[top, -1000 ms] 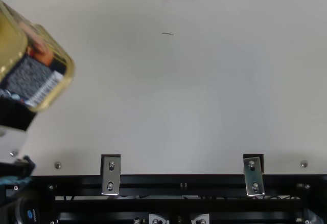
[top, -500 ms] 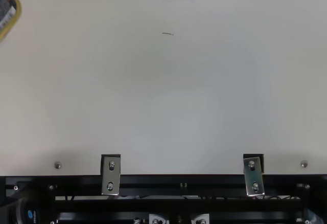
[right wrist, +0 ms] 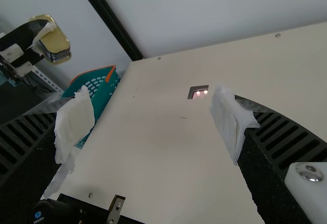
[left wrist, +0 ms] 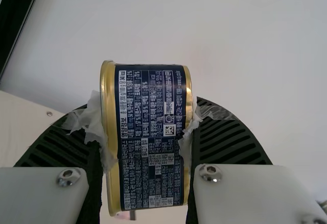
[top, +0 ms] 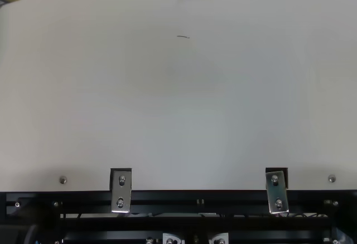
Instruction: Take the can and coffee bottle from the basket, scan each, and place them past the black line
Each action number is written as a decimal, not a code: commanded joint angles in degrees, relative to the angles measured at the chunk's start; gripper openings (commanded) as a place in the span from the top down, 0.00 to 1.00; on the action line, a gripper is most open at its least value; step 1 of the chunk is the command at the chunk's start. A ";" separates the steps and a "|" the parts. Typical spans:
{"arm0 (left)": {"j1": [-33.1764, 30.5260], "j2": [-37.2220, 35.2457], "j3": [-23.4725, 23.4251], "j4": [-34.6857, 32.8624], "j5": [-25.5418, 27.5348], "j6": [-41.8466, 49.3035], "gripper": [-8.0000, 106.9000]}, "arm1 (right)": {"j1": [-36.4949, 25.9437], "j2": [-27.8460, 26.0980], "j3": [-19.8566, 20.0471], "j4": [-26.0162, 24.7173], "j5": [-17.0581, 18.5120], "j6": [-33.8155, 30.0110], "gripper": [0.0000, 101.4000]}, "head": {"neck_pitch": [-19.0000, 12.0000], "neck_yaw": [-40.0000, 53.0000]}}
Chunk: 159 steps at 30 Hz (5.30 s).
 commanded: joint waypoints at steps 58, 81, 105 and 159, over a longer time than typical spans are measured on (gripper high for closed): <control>-33.07 36.93 21.29 54.60 -64.29 -36.25 0.84 | 0.00 0.00 0.00 0.00 0.00 0.00 0.00 | 3.08 -5.35; -21.08 62.74 12.01 76.72 -81.19 -43.29 0.84 | 0.00 0.00 0.00 0.00 0.00 0.00 0.00 | 3.08 -5.35; -24.08 72.81 -1.30 74.64 -80.86 -44.70 0.84 | 0.00 0.00 0.00 0.00 0.00 0.00 0.00 | 3.08 -5.35; -24.65 68.67 2.04 75.60 -76.51 -39.31 0.84 | 0.00 0.00 0.00 0.00 0.00 0.00 0.00 | 3.08 -5.35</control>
